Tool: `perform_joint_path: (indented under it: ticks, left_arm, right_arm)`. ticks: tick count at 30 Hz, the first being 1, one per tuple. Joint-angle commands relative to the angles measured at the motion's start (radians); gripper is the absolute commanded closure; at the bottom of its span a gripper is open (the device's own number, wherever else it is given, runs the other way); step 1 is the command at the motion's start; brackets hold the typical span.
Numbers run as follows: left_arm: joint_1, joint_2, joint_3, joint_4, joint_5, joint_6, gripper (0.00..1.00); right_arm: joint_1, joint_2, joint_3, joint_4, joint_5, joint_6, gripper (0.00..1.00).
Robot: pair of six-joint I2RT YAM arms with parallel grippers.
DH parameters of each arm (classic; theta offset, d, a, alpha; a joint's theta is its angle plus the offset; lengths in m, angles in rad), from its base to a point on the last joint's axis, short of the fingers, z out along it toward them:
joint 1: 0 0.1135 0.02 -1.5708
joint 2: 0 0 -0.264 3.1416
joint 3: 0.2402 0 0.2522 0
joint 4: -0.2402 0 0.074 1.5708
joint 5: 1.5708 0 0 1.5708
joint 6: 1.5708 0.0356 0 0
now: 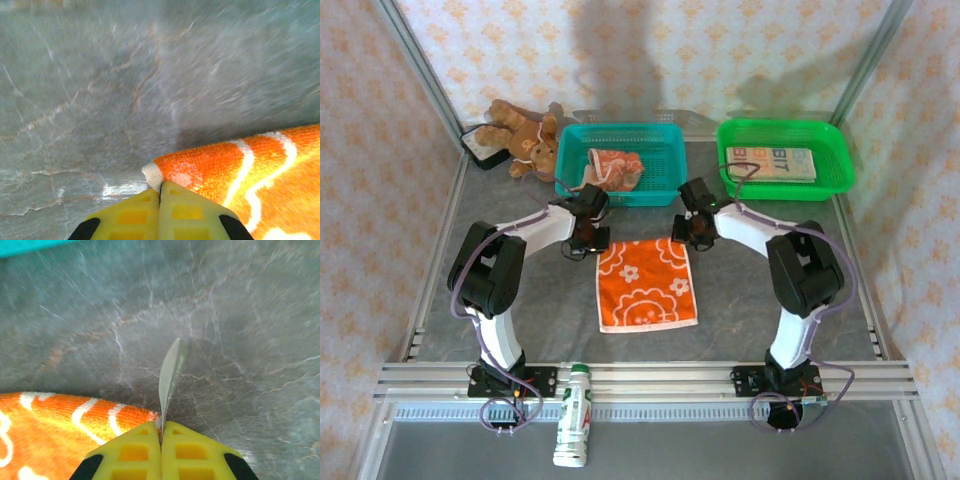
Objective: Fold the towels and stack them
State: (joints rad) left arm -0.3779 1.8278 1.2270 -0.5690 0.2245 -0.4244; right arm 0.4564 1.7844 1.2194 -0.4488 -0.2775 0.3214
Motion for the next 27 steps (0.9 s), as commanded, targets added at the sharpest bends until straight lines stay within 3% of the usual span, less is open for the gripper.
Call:
perform_joint_path:
  ticks: [1, 13, 20, 27]
  left_arm:
    - [0.003, -0.047, 0.091, -0.055, -0.04, 0.017, 1.0]
    - [0.008, -0.056, 0.158, -0.046, -0.057, 0.054, 1.0]
    - [-0.002, -0.251, -0.032, 0.062, -0.03, 0.032, 1.0]
    - [-0.113, -0.434, -0.277, 0.139, -0.101, -0.028, 1.0]
  right_arm:
    - [-0.02, -0.035, 0.063, -0.04, 0.037, -0.042, 1.0]
    - [-0.03, -0.06, 0.036, 0.044, 0.057, -0.079, 1.0]
    - [-0.03, -0.24, -0.152, 0.154, 0.015, -0.063, 1.0]
    - [0.045, -0.464, -0.41, 0.222, 0.053, -0.049, 1.0]
